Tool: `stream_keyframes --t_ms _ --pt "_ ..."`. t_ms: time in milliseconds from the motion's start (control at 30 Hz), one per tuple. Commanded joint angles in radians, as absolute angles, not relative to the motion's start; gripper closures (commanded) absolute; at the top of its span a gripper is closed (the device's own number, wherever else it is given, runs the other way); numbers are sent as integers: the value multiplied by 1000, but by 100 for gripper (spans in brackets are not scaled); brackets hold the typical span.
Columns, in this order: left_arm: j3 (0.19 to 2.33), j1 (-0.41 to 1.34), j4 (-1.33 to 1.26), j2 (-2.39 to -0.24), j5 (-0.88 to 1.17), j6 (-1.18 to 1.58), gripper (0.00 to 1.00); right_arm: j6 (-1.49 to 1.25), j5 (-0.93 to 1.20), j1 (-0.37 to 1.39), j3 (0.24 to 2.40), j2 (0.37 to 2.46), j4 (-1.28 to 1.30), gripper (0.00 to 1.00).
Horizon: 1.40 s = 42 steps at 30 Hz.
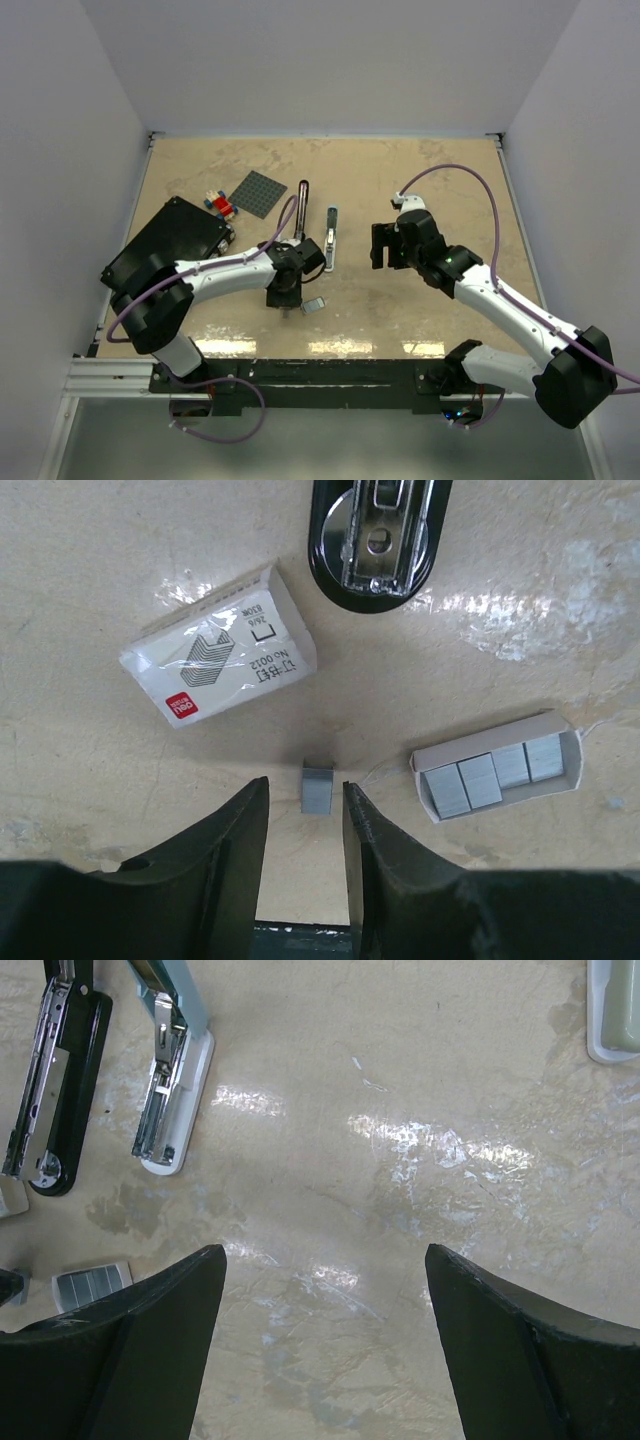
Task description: Load the staples into the stapler
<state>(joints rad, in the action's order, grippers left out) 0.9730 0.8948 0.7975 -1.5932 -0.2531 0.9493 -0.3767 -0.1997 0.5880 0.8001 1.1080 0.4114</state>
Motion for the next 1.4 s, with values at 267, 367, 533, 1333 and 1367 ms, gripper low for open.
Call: stream_keyframes --t_ms 267,367,533,1333,1367 --pt "1014 890 799 -1667 -204 904 65 -368 -235 583 841 1101 410 15" --pt "1017 887 790 -1678 -201 902 66 -368 -235 583 838 1103 408 15" --pt "1019 884 778 -1687 -193 903 68 -365 -235 581 838 1106 405 15" --pt "1094 881 833 -1655 -259 888 85 -362 -236 578 839 1104 397 15" --pt "1110 882 842 -1652 -274 884 85 -361 -236 578 838 1103 396 15"
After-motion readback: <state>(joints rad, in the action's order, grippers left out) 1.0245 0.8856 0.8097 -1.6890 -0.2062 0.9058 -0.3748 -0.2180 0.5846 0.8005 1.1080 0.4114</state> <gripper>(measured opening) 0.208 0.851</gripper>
